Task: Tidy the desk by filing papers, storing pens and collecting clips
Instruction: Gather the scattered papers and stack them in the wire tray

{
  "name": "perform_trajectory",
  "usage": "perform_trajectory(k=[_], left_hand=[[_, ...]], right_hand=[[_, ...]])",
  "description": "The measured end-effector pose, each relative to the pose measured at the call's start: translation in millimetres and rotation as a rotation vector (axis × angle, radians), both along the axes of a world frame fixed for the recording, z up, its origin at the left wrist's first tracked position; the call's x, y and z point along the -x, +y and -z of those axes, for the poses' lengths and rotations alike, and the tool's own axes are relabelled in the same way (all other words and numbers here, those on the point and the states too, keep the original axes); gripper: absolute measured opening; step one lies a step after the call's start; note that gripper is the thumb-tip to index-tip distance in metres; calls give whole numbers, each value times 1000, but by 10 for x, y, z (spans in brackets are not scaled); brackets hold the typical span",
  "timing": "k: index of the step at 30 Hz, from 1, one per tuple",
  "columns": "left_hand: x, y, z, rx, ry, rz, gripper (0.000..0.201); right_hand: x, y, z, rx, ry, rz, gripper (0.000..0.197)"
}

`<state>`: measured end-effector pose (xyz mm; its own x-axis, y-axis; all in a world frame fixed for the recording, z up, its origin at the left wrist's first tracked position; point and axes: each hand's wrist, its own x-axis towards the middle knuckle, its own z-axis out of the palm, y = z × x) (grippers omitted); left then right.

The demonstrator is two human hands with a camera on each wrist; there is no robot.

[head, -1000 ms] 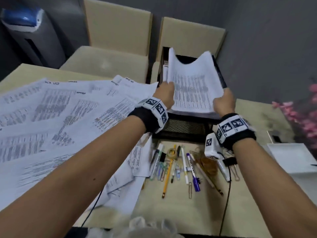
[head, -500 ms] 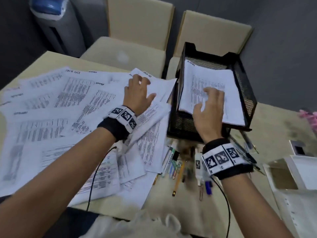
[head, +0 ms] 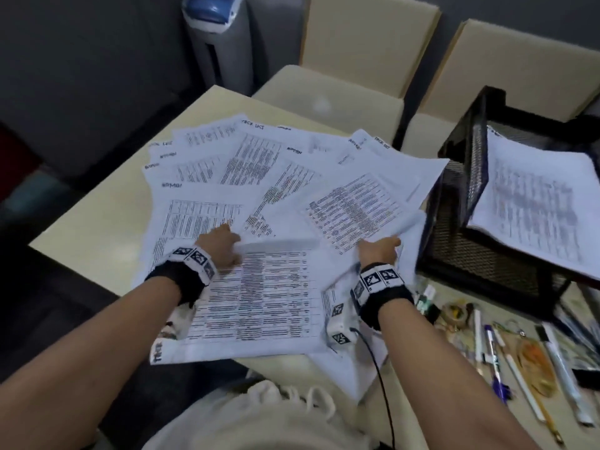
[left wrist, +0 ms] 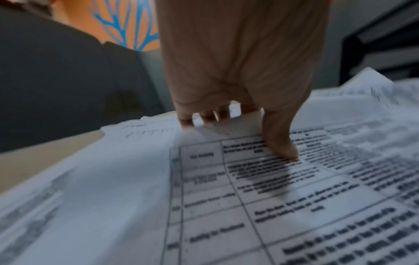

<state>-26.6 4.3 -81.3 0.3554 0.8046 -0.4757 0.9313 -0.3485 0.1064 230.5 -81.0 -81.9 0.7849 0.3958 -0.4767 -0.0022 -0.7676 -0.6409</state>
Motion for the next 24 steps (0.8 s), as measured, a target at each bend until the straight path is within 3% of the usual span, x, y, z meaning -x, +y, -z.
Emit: perform_trajectory(k=[3,5,7,10,13,17,20,21,24], left_hand=[[99,150,-129,-4,-467,-201,14],[187,330,-182,-73,-679,-420,16],[205,499,-182,-78,-757,-593,25],[35,648,-84,52,-667,-733,41],[-248,580,10,75,-542,-676,45],[-521,351,117,82,-409,-489,44],[-520,351,105,128,-247,-324,43],[-450,404,84,102,-188,-306,46],[-77,514,14,45,-148,-539,68]], right_hand=[[-31,67,-28,-99,-49,11,44],[-87,94,-105,-113,-151,23,38],[-104,130,-124,-81,-230,-20,35],[-25,186,-40,-47,-208,-130,34],[161,229,-19,-46,-115,-159,37],[357,267,-48,-91,66,-206,74],[372,257,-30,-26,-67,-317,31],[373,235,-79,-41,-125,-336,27],[319,144,-415,-195,-322,-379,31]])
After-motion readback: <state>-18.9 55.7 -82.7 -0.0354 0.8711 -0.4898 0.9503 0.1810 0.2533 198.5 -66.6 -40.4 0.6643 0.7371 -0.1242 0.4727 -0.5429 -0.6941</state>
